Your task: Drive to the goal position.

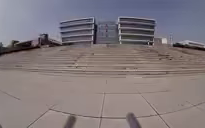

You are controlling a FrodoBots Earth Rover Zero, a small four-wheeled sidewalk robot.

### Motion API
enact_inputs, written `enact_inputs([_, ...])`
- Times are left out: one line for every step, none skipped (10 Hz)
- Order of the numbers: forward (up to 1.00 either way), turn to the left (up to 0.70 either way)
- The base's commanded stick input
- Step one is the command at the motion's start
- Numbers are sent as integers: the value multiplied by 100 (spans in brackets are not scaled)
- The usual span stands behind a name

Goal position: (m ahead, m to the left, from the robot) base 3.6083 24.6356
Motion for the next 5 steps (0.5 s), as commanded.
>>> enact_inputs([-100,0])
enact_inputs([-100,0])
enact_inputs([-100,0])
enact_inputs([-100,0])
enact_inputs([-100,0])
